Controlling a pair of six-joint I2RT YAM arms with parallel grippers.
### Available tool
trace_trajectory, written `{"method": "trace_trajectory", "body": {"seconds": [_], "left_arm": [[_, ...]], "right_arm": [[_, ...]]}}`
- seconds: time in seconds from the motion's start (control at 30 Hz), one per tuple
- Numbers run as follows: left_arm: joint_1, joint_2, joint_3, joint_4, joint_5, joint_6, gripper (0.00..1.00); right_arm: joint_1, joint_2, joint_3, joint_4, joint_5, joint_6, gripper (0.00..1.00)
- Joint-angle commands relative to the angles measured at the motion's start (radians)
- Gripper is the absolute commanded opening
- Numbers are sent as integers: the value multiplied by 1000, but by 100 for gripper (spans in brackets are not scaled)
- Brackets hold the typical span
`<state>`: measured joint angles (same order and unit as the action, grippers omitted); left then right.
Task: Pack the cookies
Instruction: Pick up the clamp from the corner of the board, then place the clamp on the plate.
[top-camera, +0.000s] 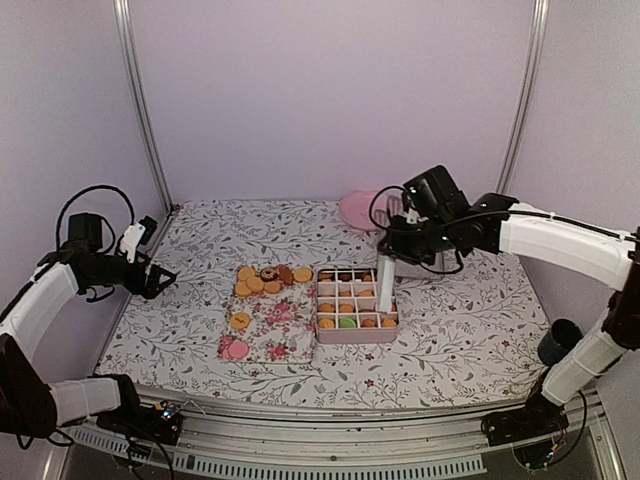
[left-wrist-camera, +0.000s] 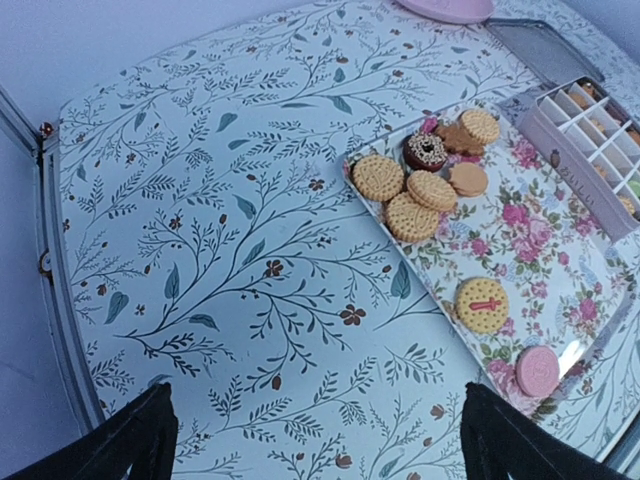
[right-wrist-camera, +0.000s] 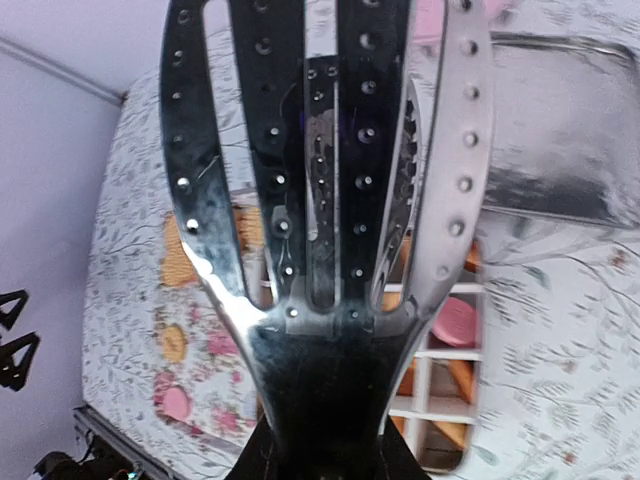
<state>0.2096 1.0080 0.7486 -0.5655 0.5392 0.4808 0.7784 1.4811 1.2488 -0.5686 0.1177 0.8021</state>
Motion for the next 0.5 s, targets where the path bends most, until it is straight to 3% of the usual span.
{"method": "trace_trajectory", "body": {"seconds": [0.0,0.23,0.47], "left_arm": [[-1,-17,15,-37,-1,20,99],[-2,-30,17,-45,-1,21,99],[-3,-26,27,-47,9,20,99]], "right_arm": [[79,297,261,247,-272,-109,13],[142,776,707,307,-512,-123,13],[142,955,735,417,-576,-58,21]]}}
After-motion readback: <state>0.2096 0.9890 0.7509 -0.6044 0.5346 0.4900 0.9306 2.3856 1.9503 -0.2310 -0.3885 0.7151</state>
